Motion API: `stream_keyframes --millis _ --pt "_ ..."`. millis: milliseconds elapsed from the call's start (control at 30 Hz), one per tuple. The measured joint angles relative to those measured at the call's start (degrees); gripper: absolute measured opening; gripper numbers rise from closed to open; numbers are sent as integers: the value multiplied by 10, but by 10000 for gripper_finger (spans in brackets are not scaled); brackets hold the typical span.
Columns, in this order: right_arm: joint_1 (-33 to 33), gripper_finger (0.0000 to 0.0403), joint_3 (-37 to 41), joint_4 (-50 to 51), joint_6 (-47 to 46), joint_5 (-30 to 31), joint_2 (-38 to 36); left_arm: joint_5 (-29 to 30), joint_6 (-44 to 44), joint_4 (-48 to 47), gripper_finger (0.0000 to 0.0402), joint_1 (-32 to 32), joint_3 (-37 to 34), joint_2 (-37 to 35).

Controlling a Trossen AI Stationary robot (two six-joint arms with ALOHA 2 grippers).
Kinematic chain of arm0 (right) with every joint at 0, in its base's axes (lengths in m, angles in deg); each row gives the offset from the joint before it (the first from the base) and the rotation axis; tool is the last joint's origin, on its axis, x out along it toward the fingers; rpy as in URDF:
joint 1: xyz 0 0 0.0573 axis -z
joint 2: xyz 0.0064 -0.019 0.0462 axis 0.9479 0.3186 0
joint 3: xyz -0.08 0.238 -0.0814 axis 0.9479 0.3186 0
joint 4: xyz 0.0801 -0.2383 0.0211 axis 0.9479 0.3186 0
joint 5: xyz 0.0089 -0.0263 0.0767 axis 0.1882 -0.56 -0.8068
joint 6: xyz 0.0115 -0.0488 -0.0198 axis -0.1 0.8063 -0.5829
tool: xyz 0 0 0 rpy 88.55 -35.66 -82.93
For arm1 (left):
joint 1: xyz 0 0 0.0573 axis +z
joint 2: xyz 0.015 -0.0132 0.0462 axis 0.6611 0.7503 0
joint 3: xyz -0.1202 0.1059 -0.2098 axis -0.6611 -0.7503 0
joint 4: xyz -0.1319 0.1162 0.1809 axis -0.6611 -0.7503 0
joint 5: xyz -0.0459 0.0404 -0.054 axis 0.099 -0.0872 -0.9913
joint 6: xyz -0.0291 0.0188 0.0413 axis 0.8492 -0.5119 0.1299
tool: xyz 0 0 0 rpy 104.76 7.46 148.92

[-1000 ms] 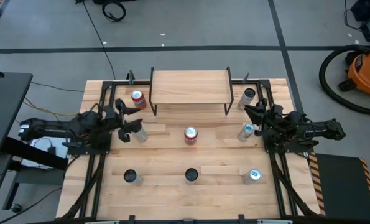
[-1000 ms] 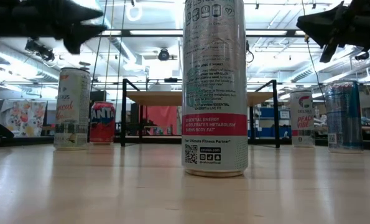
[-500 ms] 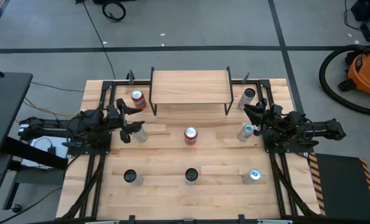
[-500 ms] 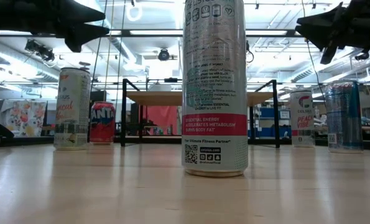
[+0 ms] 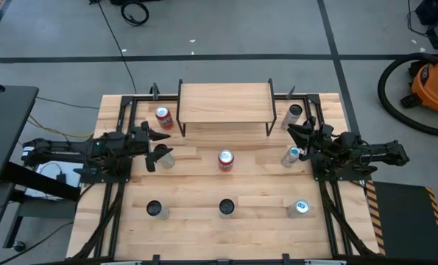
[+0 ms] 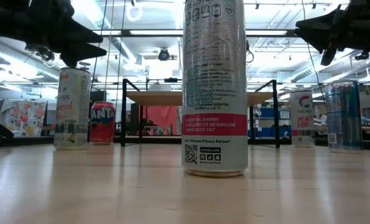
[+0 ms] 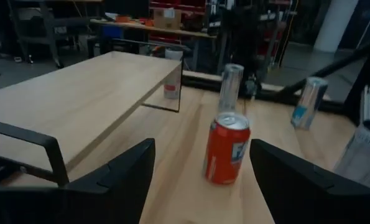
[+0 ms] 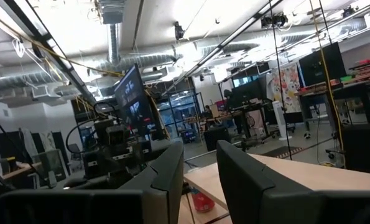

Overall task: Place canned beverage on shelf
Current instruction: Put the top white yellow soda can on the shelf

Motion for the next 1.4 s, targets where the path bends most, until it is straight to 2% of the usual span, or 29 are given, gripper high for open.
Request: stream_keyframes --millis 133,400,733,900,1100,1400 --pt "0 107 0 0 -1 0 0 0 21 -16 272 0 0 1" --pt "0 107 0 0 -1 0 0 0 63 -112 272 0 -1 1" --pt "0 107 0 8 -1 0 0 17 66 -133 272 0 0 0" --pt "0 107 0 8 -1 0 0 30 36 -128 272 0 0 1" --pt "0 107 0 8 -1 0 0 30 35 -96 272 0 -1 1" --pt "0 107 0 9 -1 0 0 20 42 -130 272 0 -1 1"
